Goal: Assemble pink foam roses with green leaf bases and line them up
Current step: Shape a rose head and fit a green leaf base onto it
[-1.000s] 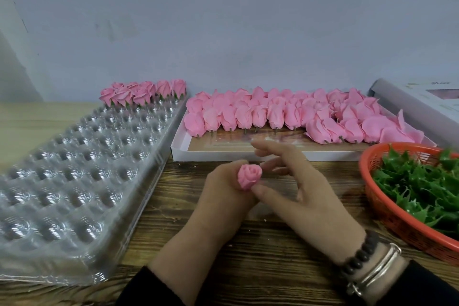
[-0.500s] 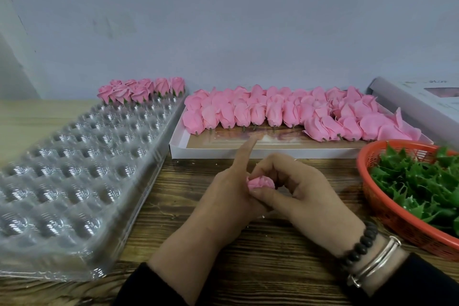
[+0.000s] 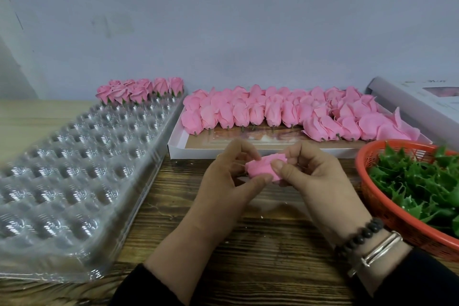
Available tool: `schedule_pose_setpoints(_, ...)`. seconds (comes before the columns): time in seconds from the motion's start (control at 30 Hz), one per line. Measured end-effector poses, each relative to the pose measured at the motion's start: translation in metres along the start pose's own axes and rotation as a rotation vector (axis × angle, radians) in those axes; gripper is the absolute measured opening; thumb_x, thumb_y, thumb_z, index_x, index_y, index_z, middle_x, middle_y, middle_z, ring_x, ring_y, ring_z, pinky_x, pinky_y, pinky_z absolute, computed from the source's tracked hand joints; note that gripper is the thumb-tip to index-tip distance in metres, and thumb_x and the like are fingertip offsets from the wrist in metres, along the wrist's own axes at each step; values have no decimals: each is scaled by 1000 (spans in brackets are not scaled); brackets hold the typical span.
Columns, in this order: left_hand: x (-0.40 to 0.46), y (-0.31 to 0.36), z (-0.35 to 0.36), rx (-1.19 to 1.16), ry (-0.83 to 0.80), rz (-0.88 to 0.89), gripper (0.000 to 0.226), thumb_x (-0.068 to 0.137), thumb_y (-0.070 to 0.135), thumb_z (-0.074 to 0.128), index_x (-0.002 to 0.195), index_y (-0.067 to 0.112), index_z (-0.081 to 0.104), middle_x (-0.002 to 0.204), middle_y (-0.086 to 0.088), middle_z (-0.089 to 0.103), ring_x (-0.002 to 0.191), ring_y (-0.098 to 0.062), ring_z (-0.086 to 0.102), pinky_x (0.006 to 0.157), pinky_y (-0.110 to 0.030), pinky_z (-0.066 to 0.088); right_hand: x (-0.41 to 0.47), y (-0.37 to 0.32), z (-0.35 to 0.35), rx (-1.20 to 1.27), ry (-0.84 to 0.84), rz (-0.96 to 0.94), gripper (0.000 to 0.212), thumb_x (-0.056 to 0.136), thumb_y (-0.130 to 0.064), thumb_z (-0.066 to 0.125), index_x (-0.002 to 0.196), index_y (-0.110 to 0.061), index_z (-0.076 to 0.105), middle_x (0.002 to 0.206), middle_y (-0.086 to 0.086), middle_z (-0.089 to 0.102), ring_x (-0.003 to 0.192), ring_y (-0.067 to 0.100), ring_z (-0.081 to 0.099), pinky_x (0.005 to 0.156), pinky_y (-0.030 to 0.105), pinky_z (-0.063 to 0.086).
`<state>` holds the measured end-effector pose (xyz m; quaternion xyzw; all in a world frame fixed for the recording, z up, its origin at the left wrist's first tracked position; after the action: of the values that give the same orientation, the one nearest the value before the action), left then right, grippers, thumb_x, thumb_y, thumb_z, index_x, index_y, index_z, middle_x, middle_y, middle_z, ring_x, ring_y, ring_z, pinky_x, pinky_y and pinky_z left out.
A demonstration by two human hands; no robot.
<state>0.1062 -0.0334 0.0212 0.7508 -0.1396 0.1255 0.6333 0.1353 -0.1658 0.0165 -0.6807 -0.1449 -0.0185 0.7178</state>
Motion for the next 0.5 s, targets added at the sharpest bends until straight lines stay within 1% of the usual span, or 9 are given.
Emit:
schedule_pose_setpoints(0.07,1,-2,1,-49,1,-9,17,71,13,70,81,19,57,76,2,64,67,-9,61,64,-28,51,-1,0,2,-5,-34,24,7,80,-5,65,79,-8,59,59,-5,56,57,10,53,59,20,47)
schedule_pose_setpoints(0.1,2,-4,-1,-91,16,-25,18,70,12,73,80,18,58,71,1,64,64,-9,60,61,-26,51,-1,-1,3,-31,-58,27,12,79,-12,68,87,-9,60,66,-3,59,59,12,55,60,22,49)
schedule_pose_setpoints(0.13,2,-7,-3,-154,33,-58,20,69,11,77,77,17,60,67,0,63,60,-10,60,57,-24,51,-2,-1,4,-85,-95,21,27,75,-23,73,97,-16,59,77,-3,61,64,14,57,64,24,50)
schedule_pose_setpoints(0.17,2,-9,-4,-236,43,-110,19,67,12,79,74,17,62,64,0,63,56,-11,59,52,-22,50,-2,-2,5,-178,-149,-6,48,67,-33,80,107,-31,55,92,-6,60,74,12,59,69,23,51)
schedule_pose_setpoints(0.2,1,-13,-4,-318,39,-174,16,67,13,79,70,18,64,61,-1,62,52,-12,58,48,-21,48,-2,-4,8,-302,-212,-57,65,60,-38,83,114,-47,47,106,-13,54,85,4,58,75,18,49)
schedule_pose_setpoints(0.27,0,-19,-2,-403,2,-279,11,67,15,78,68,20,68,62,-4,63,51,-15,58,47,-22,48,-7,-11,17,-525,-335,-218,81,57,-33,83,119,-59,37,120,-24,40,103,-11,47,87,8,38)
schedule_pose_setpoints(0.33,-1,-23,-2,-433,-23,-327,10,67,17,76,74,16,69,70,-11,63,62,-23,58,56,-27,50,-9,-15,22,-607,-366,-345,72,65,-19,83,117,-51,45,122,-20,41,112,-9,44,93,9,34)
schedule_pose_setpoints(0.4,-2,-23,-2,-474,-29,-345,14,64,18,76,75,15,69,73,-12,62,70,-27,57,62,-31,50,-10,-18,21,-568,-331,-387,54,68,-12,80,110,-38,58,112,-12,53,106,-3,51,90,8,38)
schedule_pose_setpoints(0.5,-1,-20,-2,-509,-40,-323,13,62,17,80,69,19,69,65,-6,62,62,-19,61,59,-25,53,-8,-17,14,-408,-238,-299,36,68,-11,79,95,-32,66,93,-6,64,92,5,59,81,18,47)
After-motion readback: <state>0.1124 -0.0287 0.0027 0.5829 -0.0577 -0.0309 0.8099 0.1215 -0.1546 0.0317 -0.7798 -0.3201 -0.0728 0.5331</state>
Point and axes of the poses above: each hand's wrist, its own x-axis towards the middle knuckle, its own z-axis out of the palm, y = z × x, the point moved 6 cm from there along x, towards the middle knuckle
